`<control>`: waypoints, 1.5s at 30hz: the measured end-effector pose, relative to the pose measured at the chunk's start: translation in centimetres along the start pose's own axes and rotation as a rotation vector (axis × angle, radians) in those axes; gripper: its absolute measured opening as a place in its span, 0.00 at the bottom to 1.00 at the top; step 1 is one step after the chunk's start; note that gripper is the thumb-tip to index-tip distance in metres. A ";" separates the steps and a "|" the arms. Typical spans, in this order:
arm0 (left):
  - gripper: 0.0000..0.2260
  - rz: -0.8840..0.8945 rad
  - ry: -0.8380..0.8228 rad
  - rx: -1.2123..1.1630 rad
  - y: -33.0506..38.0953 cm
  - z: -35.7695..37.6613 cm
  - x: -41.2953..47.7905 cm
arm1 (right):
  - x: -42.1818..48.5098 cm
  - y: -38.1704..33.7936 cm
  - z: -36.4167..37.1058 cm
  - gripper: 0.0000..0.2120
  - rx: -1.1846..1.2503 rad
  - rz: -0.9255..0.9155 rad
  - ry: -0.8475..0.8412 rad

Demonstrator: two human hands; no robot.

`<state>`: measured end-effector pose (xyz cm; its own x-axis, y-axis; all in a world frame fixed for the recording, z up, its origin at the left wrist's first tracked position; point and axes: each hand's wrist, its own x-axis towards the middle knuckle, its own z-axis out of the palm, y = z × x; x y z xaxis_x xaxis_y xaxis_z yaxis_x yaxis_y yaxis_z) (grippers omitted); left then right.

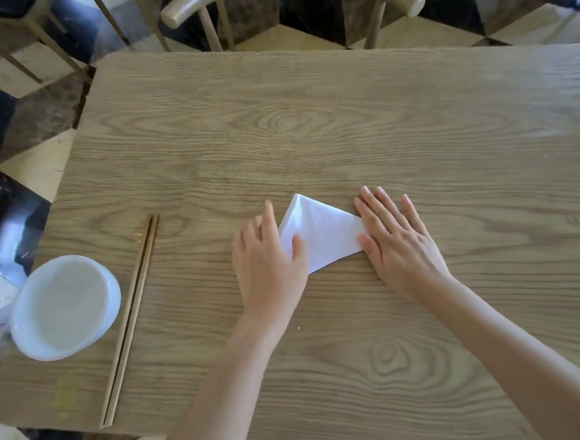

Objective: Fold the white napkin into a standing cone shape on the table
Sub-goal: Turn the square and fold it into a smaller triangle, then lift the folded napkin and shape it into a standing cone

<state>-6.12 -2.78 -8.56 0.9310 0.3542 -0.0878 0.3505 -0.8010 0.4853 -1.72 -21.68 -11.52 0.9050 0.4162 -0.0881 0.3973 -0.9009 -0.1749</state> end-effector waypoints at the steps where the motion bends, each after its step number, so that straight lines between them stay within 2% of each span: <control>1: 0.28 -0.021 -0.016 -0.064 1.0 -0.4 1.2 | 0.0 0.0 0.0 0.27 0.001 0.000 -0.004; 3: 0.25 -0.073 -0.132 -0.136 2.3 -0.8 3.8 | -0.1 0.1 -0.1 0.27 0.006 -0.002 -0.014; 6: 0.08 -0.095 -0.325 -0.287 2.7 -1.3 5.8 | -0.2 0.0 -0.2 0.27 0.025 -0.013 -0.005; 8: 0.12 -0.042 -0.375 -0.472 2.4 -2.0 5.5 | -0.1 0.1 -0.2 0.28 0.062 -0.003 0.019; 10: 0.12 0.049 -0.407 -0.610 2.2 -3.0 4.4 | 0.1 0.3 -1.0 0.31 0.137 0.004 0.016; 13: 0.03 0.220 -0.477 -0.694 2.8 -4.6 2.5 | 1.0 -0.6 -4.8 0.33 0.402 -0.110 -0.096; 15: 0.03 0.260 -0.484 -0.768 3.5 -5.8 1.9 | 1.6 -2.0 -8.1 0.25 0.528 -0.125 -0.266; 16: 0.04 0.263 -0.474 -0.802 3.8 -6.5 1.8 | 1.9 -2.2 -9.0 0.15 0.550 -0.134 -0.327; 17: 0.04 0.260 -0.450 -0.827 3.9 -7.0 1.7 | 2.1 -2.3 -9.8 0.03 0.595 -0.137 -0.392; 19: 0.05 0.254 -0.379 -0.864 3.7 -7.9 1.7 | 2.2 -2.2 -11.2 0.10 0.743 -0.122 -0.519; 22: 0.05 0.214 -0.332 -0.916 3.0 -7.9 1.5 | 2.2 -1.9 -11.7 0.09 0.836 -0.118 -0.610; 24: 0.05 0.091 -0.423 -1.042 2.6 -7.3 1.5 | 2.3 -1.6 -11.4 0.10 0.824 -0.113 -0.641; 26: 0.07 -0.025 -0.619 -1.142 2.4 -6.9 1.9 | 2.5 -1.2 -11.2 0.11 0.812 -0.115 -0.657; 30: 0.16 0.055 -1.073 -0.830 2.5 -6.3 2.2 | 2.8 -0.6 -11.9 0.14 0.797 -0.092 -0.663; 32: 0.15 0.013 -1.203 -0.868 2.8 -6.1 2.2 | 2.8 -0.2 -12.5 0.14 0.768 -0.093 -0.693; 35: 0.10 -0.063 -1.193 -0.941 2.8 -6.3 2.7 | 2.3 1.5 -13.8 0.16 0.732 -0.011 -0.687; 38: 0.09 -0.086 -1.171 -1.010 2.7 -6.2 2.9 | 1.9 3.0 -14.6 0.19 0.723 0.061 -0.631; 41: 0.08 -0.076 -1.245 -0.999 3.5 -6.0 2.3 | 1.7 3.2 -14.2 0.19 0.756 0.045 -0.624; 45: 0.07 -0.080 -1.177 -0.928 3.9 -6.0 1.3 | 1.7 3.4 -13.5 0.14 0.806 -0.007 -0.674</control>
<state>-4.13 -2.60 -1.59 0.6184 -0.5602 -0.5511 0.6353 -0.0564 0.7702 3.26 -25.66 0.96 0.5329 0.6265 -0.5687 -0.0405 -0.6525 -0.7567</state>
